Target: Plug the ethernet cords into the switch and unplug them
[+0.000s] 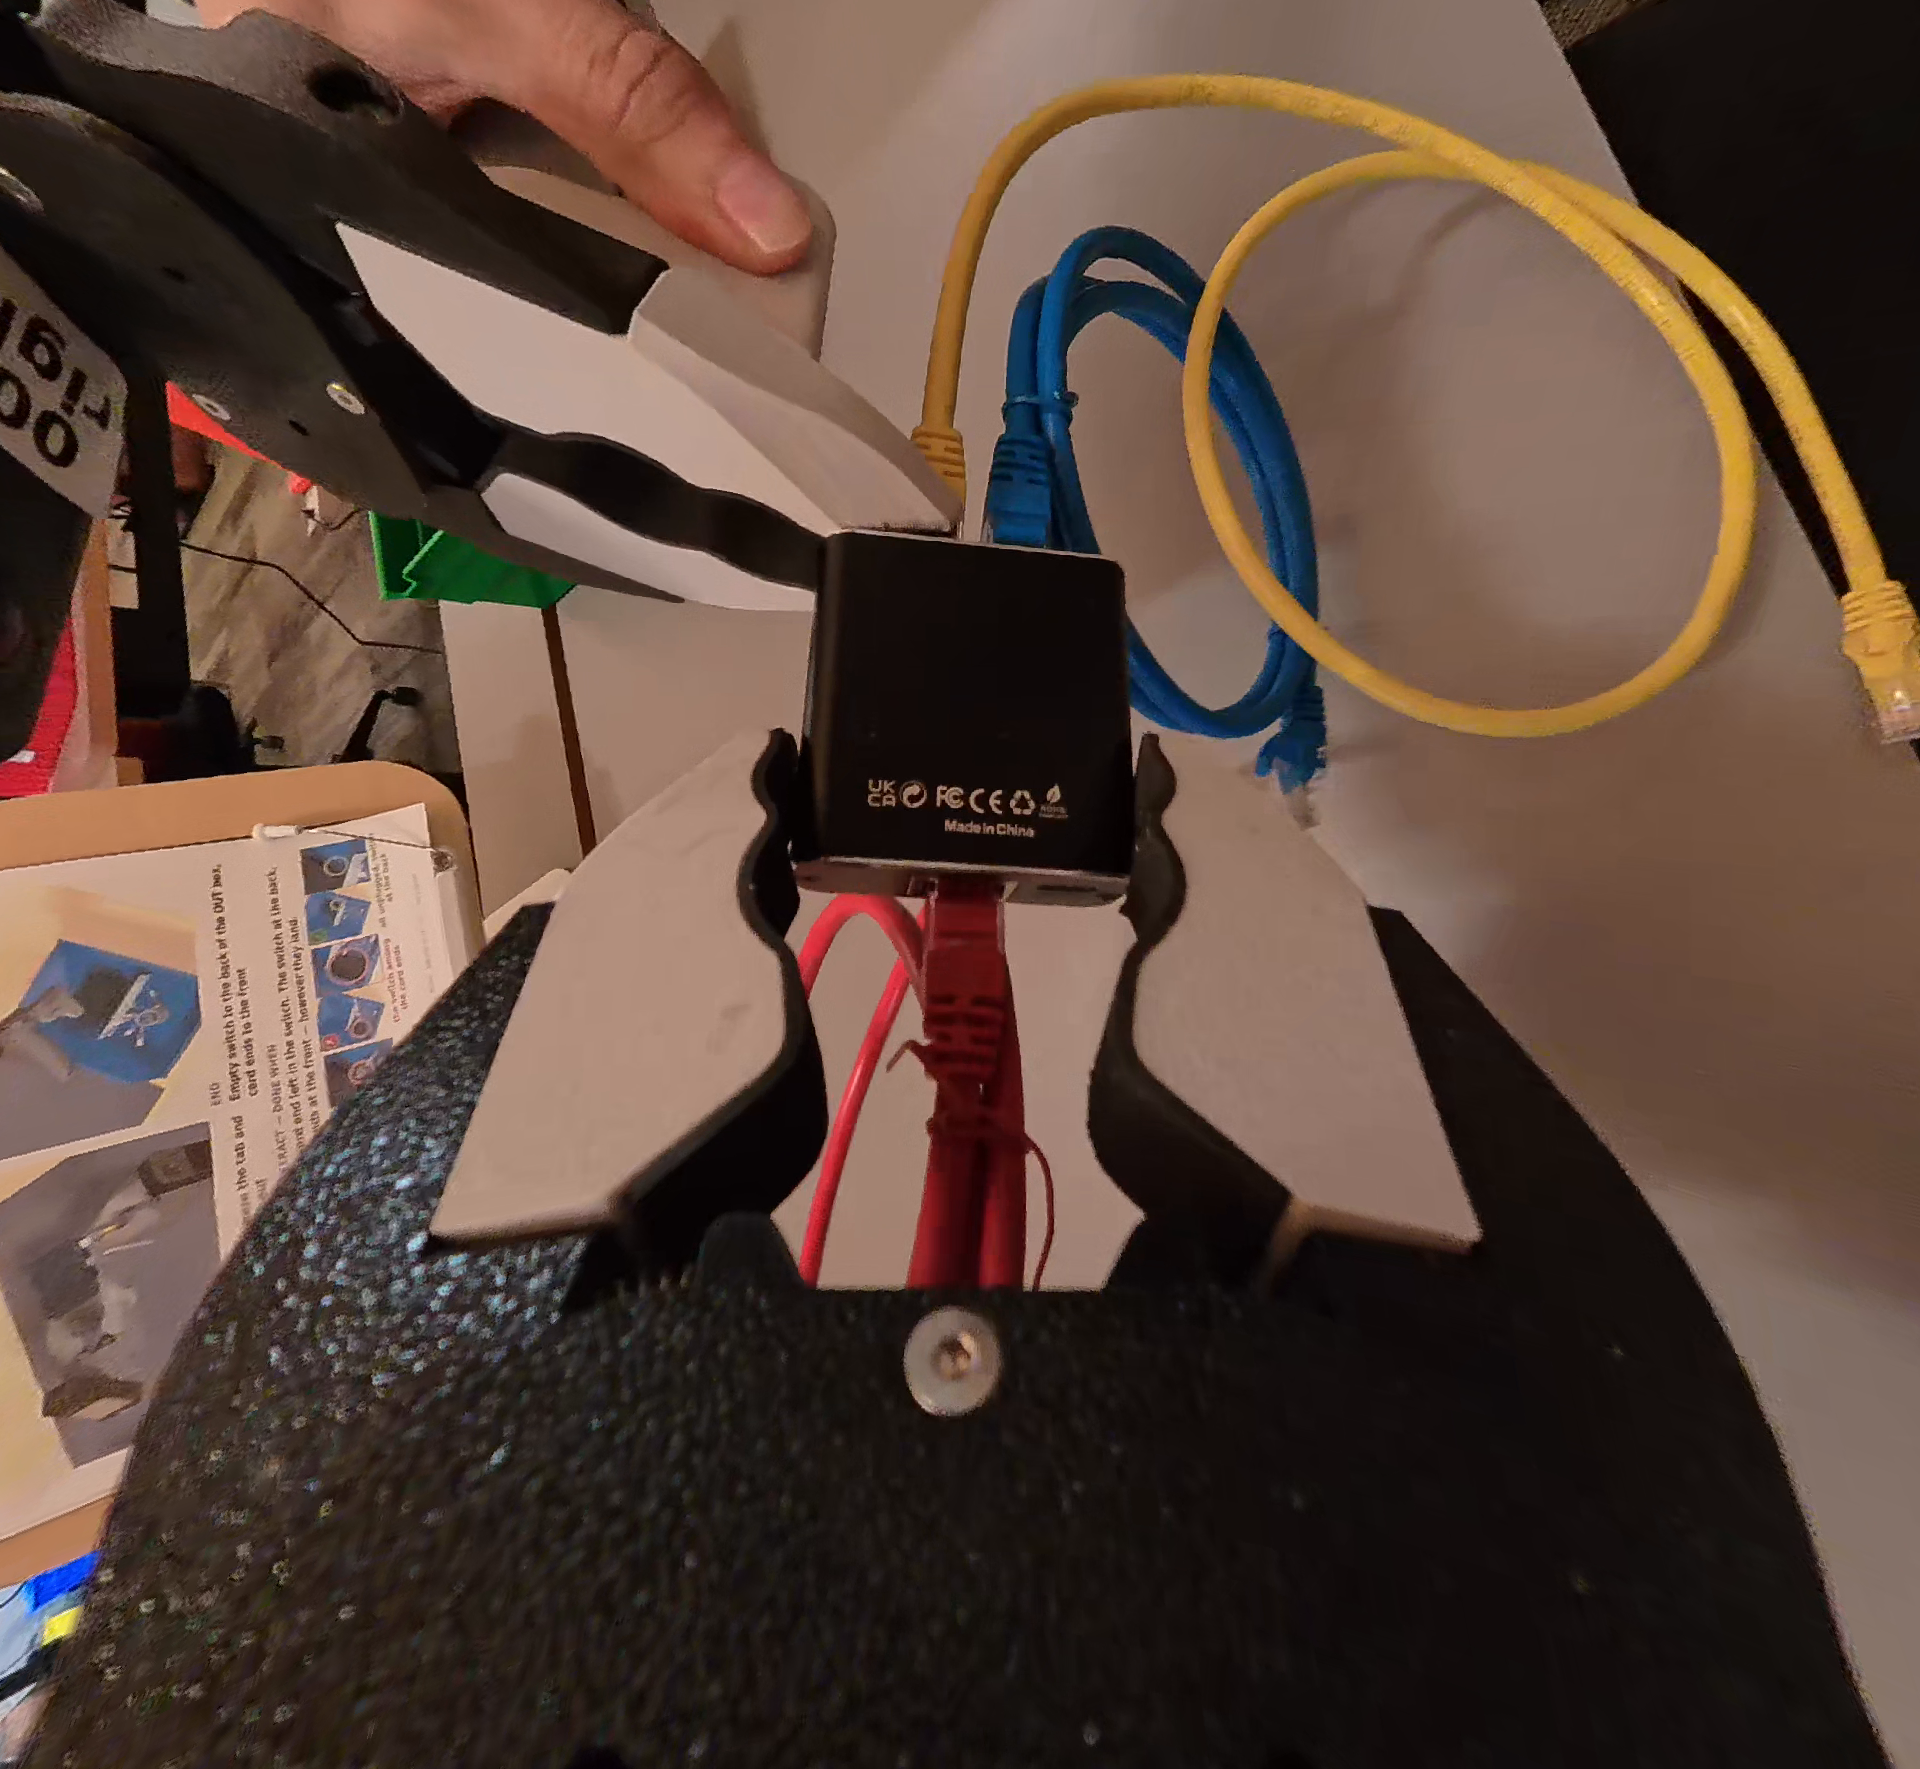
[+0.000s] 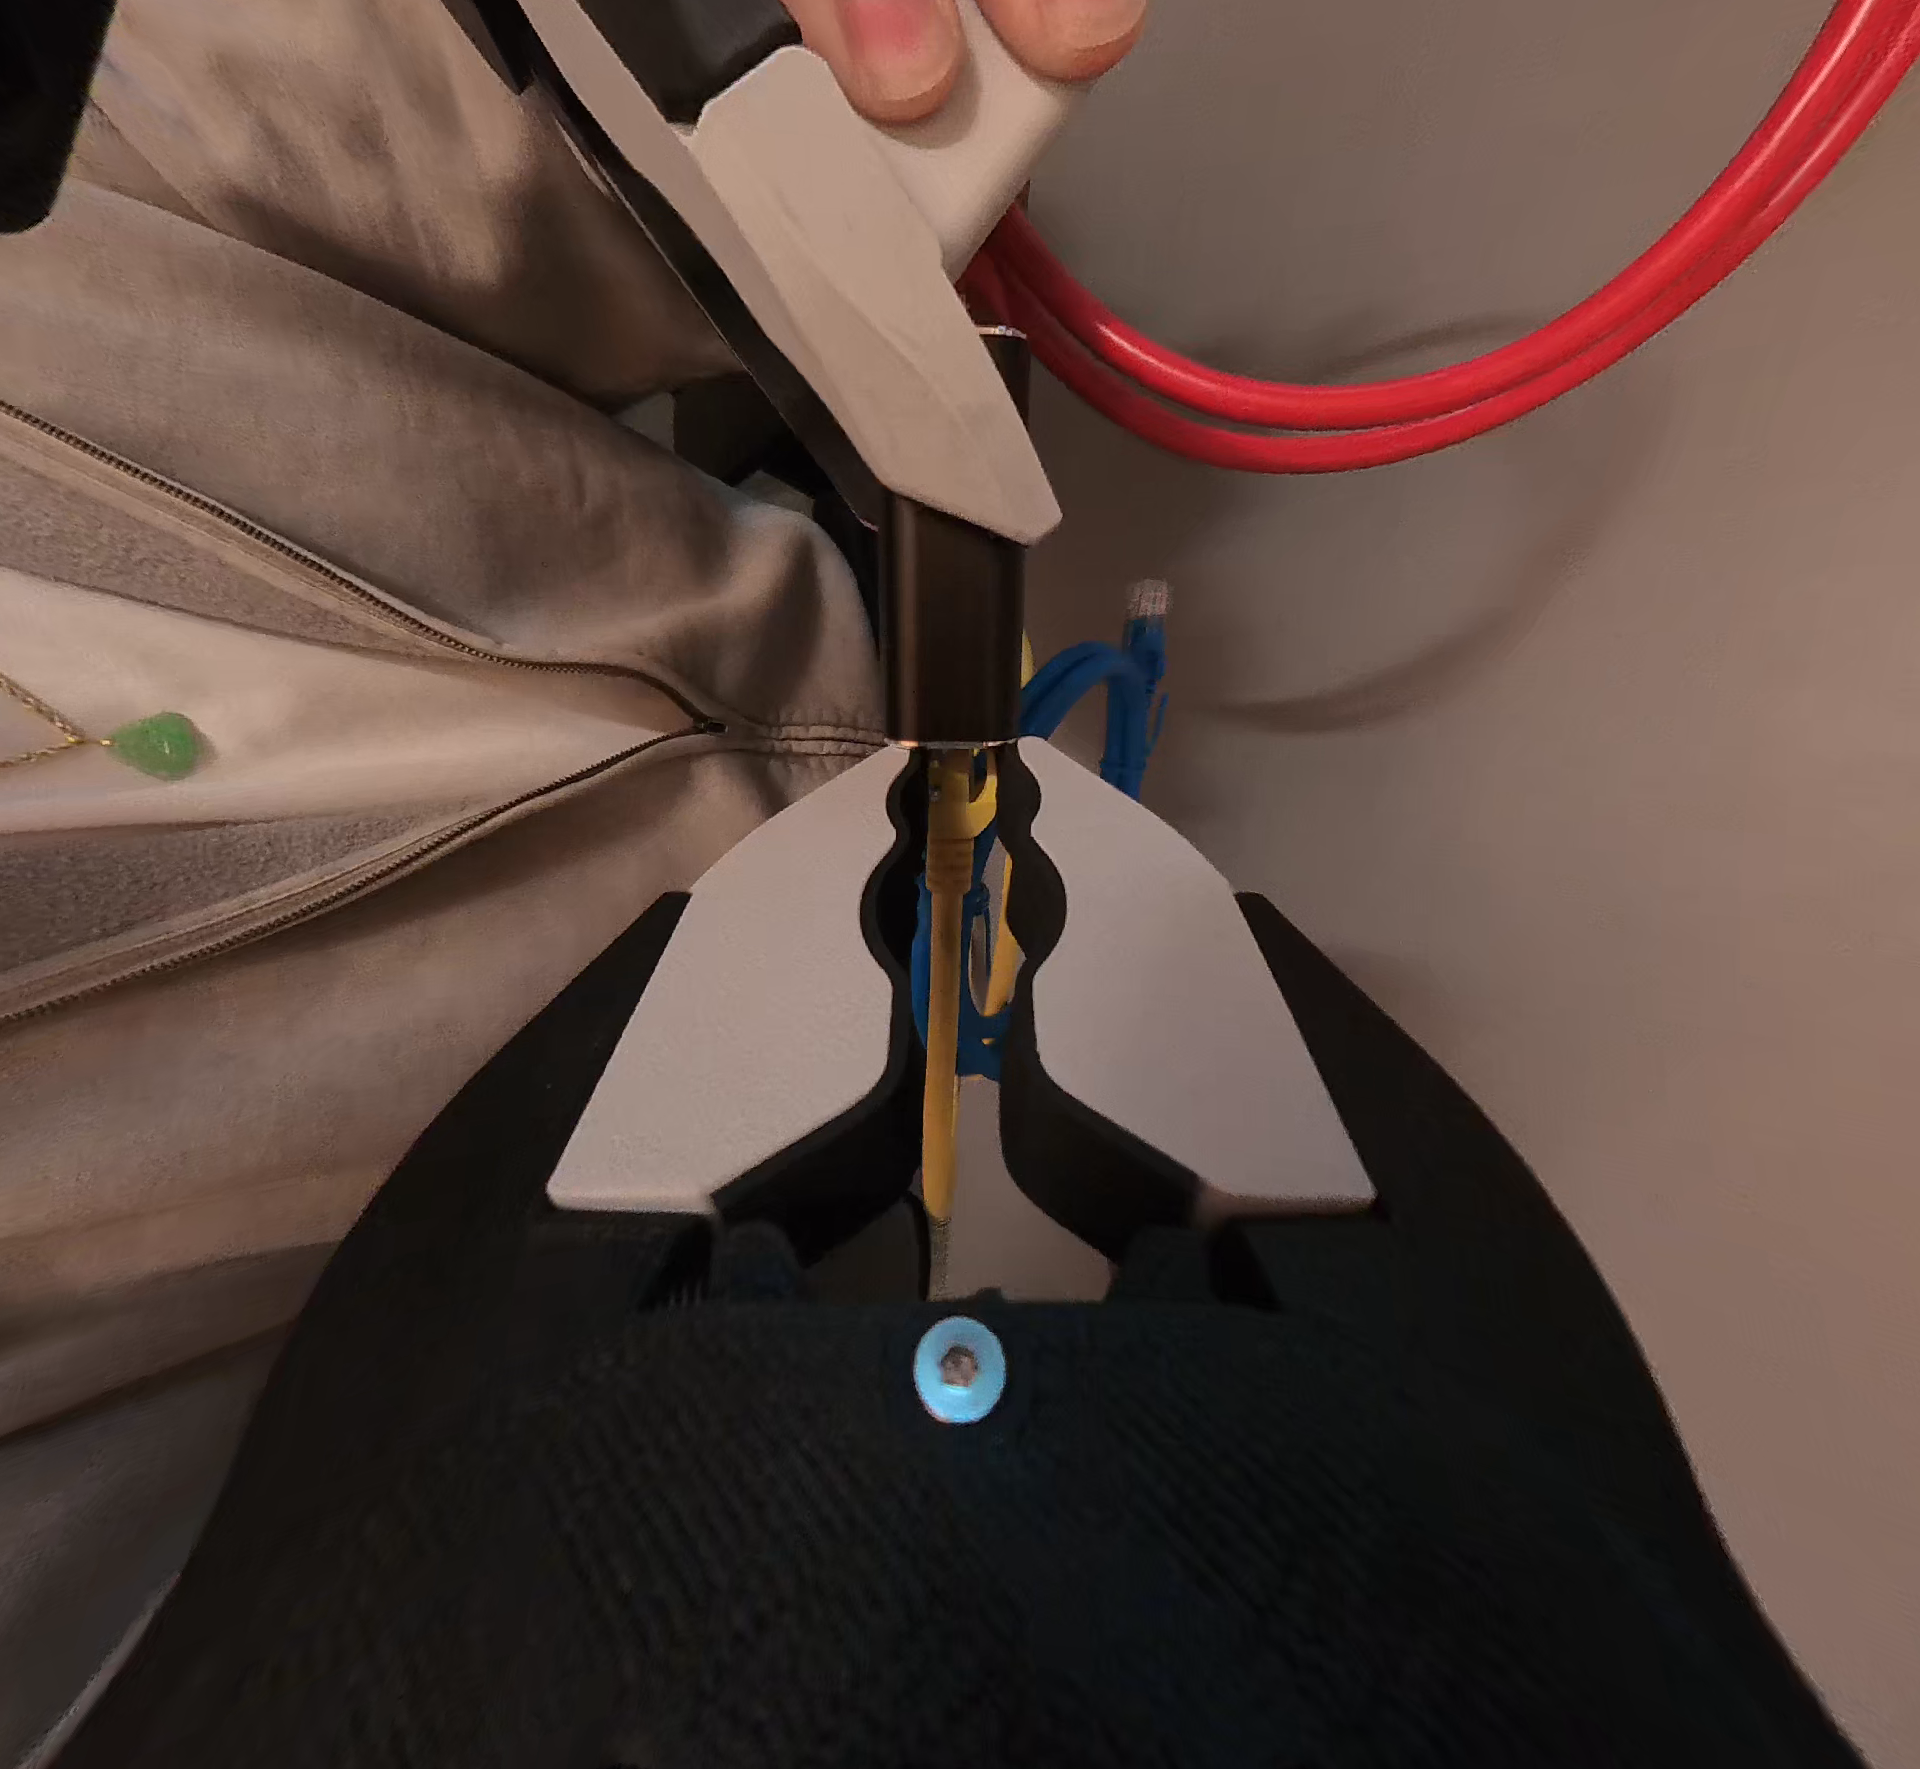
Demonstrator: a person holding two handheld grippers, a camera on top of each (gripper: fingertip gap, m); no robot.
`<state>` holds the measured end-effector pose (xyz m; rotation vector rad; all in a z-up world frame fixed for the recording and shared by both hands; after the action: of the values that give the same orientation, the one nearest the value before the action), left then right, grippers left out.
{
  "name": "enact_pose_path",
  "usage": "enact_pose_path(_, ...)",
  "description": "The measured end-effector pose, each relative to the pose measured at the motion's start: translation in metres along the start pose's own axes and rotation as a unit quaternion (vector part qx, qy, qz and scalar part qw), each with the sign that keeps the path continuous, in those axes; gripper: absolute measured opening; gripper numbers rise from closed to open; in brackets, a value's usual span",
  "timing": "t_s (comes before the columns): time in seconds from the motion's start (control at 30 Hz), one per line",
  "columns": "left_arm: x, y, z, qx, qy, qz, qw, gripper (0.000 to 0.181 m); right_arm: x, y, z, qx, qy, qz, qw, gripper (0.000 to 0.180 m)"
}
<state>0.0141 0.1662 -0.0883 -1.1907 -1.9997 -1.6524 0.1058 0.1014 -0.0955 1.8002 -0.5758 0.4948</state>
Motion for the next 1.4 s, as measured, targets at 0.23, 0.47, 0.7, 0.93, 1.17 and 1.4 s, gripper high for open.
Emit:
enact_pose_path(0.23,0.002,0.000,-0.001,0.009,-0.006,0.000,1.000,0.062,0.000,0.004,0.000,0.001,-0.008,0.002,1.000,0.013)
enact_pose_path(0.47,0.000,-0.003,-0.003,0.019,-0.010,-0.003,1.000,0.062,-0.002,0.003,0.003,-0.008,-0.020,-0.003,1.000,0.013)
enact_pose_path(0.7,0.001,-0.004,-0.006,0.030,-0.021,-0.007,0.999,0.062,-0.001,0.006,0.006,-0.012,-0.023,-0.042,0.999,0.022)
enact_pose_path(0.93,0.002,-0.005,-0.010,0.027,-0.014,-0.010,0.999,0.062,-0.003,0.007,0.008,-0.006,-0.023,-0.045,0.999,0.023)
enact_pose_path(1.17,0.002,-0.005,-0.010,0.035,-0.018,-0.014,0.999,0.062,-0.006,0.006,0.009,0.005,-0.026,-0.037,0.999,0.019)
enact_pose_path(1.4,-0.002,-0.009,-0.008,0.025,0.005,0.001,1.000,0.062,-0.013,0.002,0.010,0.020,-0.025,-0.001,0.999,0.014)
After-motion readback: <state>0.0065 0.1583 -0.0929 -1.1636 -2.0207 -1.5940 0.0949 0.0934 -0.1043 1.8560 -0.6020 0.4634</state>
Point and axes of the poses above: each gripper's, where its closed fingertips meet, x back along the fingers, z out of its underside, y = z × x across the jaws, the point moved 6 cm from there along x, back along the fingers, and after that the axes turned 14 degrees about -x, right-handed, at the moved point
